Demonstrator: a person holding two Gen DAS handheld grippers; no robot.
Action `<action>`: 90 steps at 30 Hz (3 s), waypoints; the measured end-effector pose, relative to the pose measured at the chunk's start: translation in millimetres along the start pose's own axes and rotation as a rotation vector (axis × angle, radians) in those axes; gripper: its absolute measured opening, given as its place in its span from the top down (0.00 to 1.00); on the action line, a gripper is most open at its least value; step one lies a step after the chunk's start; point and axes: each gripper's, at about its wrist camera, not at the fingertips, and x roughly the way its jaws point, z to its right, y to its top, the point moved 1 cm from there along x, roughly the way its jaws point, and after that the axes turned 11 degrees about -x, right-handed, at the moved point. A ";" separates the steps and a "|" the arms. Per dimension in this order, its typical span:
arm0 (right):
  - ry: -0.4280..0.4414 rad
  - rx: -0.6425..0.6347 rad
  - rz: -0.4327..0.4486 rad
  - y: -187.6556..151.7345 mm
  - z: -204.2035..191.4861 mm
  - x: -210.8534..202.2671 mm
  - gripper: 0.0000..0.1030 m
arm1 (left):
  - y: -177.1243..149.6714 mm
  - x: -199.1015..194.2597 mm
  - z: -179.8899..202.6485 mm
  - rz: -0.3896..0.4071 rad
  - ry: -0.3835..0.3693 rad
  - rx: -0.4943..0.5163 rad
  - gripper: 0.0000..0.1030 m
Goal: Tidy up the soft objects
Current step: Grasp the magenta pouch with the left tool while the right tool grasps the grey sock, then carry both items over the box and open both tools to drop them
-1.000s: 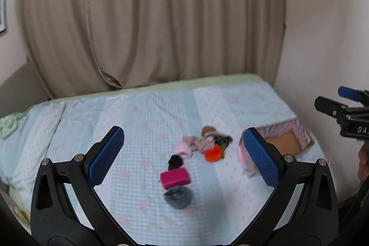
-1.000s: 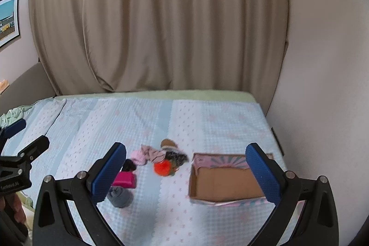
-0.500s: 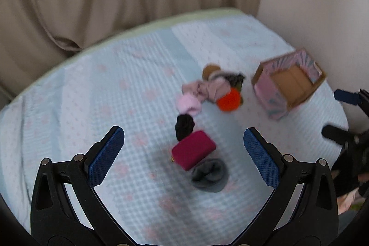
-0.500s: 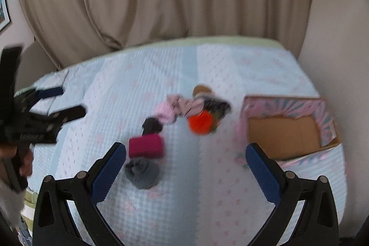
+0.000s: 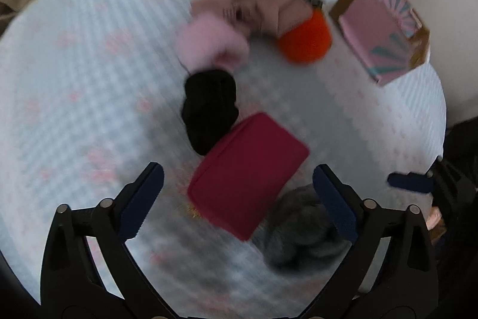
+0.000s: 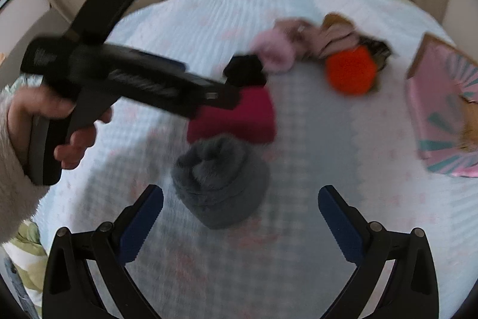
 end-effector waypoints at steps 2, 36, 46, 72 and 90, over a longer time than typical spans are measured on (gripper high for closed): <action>0.012 -0.010 -0.005 -1.4 -6.9 19.9 0.00 | -2.8 18.6 -1.8 -0.032 -0.012 0.012 0.08; -0.066 -0.017 0.038 10.3 -1.3 -4.8 0.52 | -34.8 -35.7 -23.0 0.042 -0.042 -0.139 0.56; -0.088 -0.041 0.135 19.0 16.7 -104.5 0.52 | -29.0 -141.3 17.6 0.182 0.014 -0.222 0.56; -0.200 0.050 0.205 38.1 297.3 -289.3 0.52 | 69.9 -183.7 277.0 0.396 0.093 -0.478 0.56; -0.015 0.227 -0.156 26.6 464.7 -121.2 0.52 | 163.9 36.6 335.2 0.085 0.169 -0.479 0.56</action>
